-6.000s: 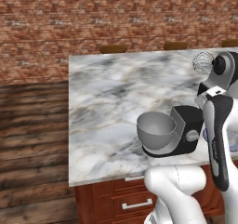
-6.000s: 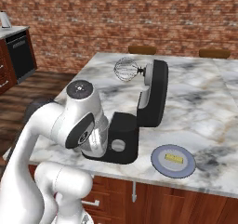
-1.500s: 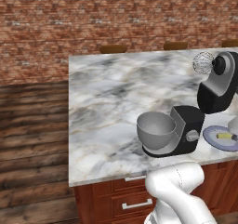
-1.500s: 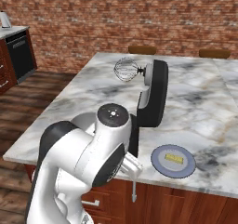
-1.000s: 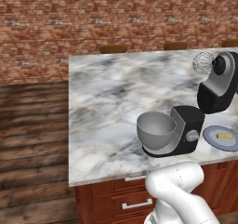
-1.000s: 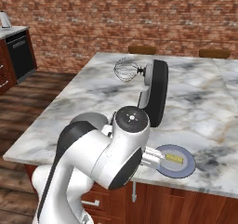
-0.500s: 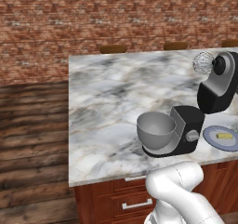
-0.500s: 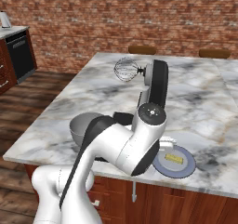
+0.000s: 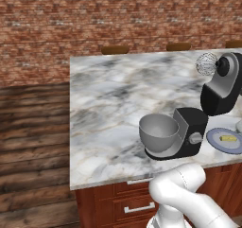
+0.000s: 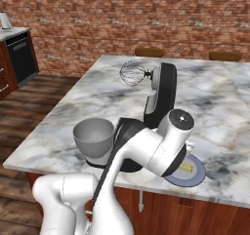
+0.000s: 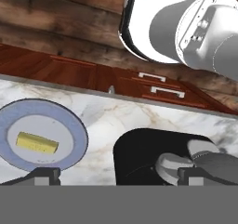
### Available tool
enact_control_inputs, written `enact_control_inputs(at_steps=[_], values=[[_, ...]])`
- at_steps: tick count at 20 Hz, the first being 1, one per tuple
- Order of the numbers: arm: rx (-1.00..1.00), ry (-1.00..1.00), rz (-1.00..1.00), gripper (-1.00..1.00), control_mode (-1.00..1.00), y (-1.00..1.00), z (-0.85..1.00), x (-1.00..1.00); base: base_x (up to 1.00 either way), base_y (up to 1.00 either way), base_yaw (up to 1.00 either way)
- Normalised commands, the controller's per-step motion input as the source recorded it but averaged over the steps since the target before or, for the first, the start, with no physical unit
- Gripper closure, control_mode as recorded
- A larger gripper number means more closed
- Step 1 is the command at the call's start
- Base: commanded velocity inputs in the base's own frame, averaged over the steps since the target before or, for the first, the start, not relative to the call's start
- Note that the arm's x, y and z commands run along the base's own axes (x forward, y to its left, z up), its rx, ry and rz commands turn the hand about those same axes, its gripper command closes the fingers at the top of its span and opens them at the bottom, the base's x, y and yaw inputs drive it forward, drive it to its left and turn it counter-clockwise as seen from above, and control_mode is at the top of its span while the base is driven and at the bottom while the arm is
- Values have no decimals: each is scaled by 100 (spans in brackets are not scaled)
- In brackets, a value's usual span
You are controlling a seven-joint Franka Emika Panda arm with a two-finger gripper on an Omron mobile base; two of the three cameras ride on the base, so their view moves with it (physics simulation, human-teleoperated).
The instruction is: Add butter and sugar cubes to the stand mixer bowl and then turn on the stand mixer to begin making frosting.
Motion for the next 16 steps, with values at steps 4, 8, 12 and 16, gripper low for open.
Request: enact_control_inputs(at_steps=[4, 8, 12, 16], values=[[-17, -3, 39, -100, -100, -64, -58, 7, 0, 0, 0], [-19, -17, 64, -100, -100, -81, -41, 0, 0, 0, 0], [-3, -19, 12, -100, -100, -70, -6, -17, 0, 0, 0], [10, 10, -48, -100, -100, -53, 0, -13, 0, 0, 0]])
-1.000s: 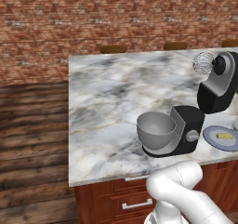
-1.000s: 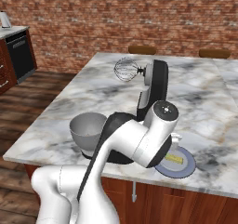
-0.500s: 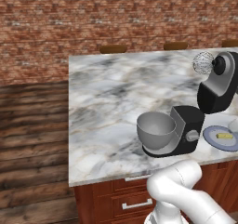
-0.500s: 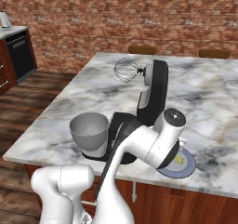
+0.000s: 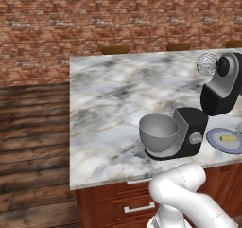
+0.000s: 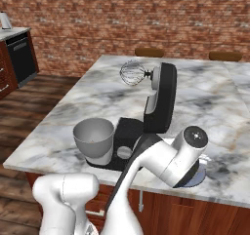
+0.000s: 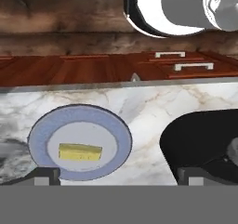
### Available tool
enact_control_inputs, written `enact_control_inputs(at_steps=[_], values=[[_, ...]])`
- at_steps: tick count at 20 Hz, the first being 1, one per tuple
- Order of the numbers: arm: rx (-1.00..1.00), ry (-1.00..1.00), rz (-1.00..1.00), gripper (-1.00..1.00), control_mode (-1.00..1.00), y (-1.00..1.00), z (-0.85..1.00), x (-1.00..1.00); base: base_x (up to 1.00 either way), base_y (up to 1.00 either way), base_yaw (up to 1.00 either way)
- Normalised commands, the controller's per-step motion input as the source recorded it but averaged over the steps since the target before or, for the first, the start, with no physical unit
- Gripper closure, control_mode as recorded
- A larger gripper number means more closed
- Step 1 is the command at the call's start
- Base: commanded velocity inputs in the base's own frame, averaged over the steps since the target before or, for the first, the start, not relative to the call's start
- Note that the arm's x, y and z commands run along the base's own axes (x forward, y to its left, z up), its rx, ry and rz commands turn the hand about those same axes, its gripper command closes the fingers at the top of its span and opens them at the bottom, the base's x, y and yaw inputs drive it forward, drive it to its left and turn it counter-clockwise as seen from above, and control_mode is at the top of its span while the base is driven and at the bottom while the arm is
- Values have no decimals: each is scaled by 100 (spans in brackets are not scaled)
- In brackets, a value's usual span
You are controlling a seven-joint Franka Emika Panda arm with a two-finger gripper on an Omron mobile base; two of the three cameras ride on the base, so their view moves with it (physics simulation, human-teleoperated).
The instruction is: Add butter and sugar cubes to the stand mixer bowl and then turn on the stand mixer to begin making frosting.
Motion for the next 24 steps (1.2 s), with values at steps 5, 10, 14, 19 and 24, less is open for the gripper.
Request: enact_control_inputs(at_steps=[5, 10, 14, 19, 24], values=[[18, 25, -50, -100, -100, -31, 0, 0, 0, 0, 0], [29, 12, -26, -100, -100, -34, 0, 0, 0, 0, 0], [24, 1, -33, -100, -100, -1, 0, 1, 0, 0, 0], [14, 0, -43, -100, -100, 14, -14, 2, 0, 0, 0], [10, 0, -49, -100, -100, 43, -23, 1, 0, 0, 0]])
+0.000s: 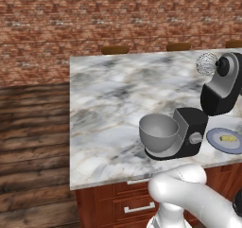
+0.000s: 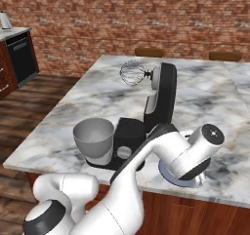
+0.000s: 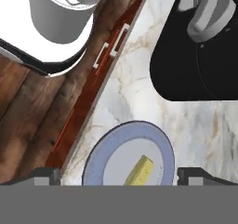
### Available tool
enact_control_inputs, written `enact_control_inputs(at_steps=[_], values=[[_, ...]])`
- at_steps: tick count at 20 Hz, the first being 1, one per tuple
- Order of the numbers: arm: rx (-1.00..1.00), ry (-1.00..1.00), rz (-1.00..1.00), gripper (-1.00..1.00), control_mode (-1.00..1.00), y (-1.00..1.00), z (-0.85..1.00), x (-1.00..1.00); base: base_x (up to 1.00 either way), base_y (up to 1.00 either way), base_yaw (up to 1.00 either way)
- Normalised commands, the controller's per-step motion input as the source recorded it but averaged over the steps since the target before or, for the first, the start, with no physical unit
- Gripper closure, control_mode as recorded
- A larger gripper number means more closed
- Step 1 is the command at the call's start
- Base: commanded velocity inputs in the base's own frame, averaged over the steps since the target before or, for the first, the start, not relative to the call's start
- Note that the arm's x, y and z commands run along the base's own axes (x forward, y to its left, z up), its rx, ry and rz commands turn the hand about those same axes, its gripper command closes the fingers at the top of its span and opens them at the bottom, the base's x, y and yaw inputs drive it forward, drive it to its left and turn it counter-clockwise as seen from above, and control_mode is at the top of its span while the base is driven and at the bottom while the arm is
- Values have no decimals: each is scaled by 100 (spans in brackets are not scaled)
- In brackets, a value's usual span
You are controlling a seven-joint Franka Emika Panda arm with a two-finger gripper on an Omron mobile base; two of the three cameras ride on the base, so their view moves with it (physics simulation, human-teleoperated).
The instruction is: Add butter and sugar cubes to the stand mixer bowl and then turn on the stand mixer to begin making frosting.
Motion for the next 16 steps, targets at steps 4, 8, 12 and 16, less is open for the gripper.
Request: enact_control_inputs(at_steps=[4, 8, 12, 16], values=[[11, 0, -29, -100, -100, 7, -5, 18, 0, 0, 0], [29, 11, -5, -100, -100, -27, -9, 21, 0, 0, 0], [40, 15, 0, -100, -100, -48, 0, 7, 0, 0, 0], [29, 19, 0, -100, -100, -14, 0, 10, 0, 0, 0]])
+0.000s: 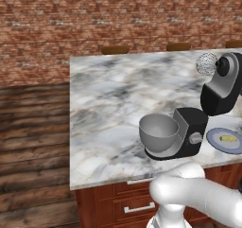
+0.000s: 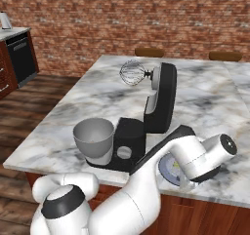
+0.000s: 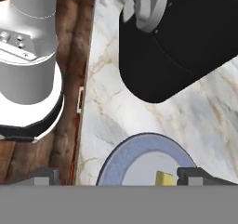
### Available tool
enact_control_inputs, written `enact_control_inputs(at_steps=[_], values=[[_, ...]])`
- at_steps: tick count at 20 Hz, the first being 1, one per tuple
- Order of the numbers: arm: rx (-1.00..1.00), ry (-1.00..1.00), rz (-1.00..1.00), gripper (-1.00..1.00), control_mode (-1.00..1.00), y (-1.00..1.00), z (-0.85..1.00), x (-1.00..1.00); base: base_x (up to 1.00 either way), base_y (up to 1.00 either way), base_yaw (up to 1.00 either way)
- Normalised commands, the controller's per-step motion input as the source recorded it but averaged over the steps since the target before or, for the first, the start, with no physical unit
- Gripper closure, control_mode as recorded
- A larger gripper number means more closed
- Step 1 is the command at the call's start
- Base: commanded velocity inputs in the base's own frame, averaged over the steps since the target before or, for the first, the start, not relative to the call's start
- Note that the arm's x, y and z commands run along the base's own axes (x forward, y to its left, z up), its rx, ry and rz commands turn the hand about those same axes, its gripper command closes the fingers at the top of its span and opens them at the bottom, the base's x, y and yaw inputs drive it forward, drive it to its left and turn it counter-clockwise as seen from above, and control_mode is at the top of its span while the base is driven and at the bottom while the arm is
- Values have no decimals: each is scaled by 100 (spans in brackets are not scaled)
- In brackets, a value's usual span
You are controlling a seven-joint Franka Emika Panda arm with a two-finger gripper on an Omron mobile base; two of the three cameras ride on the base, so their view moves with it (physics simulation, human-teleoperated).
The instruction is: Add butter and sugar cubes to the stand mixer bowl and then turn on the stand mixer to begin making frosting.
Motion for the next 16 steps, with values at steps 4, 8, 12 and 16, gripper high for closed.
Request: enact_control_inputs(at_steps=[4, 8, 12, 16], values=[[19, 22, -5, -100, -100, 0, -4, 36, 0, 0, 0], [16, 13, -10, -100, -100, 1, -31, 13, 0, 0, 0], [11, 2, -12, -100, -100, 5, -21, 14, 0, 0, 0], [2, 0, -13, -100, -100, 25, -18, 3, 0, 0, 0]])
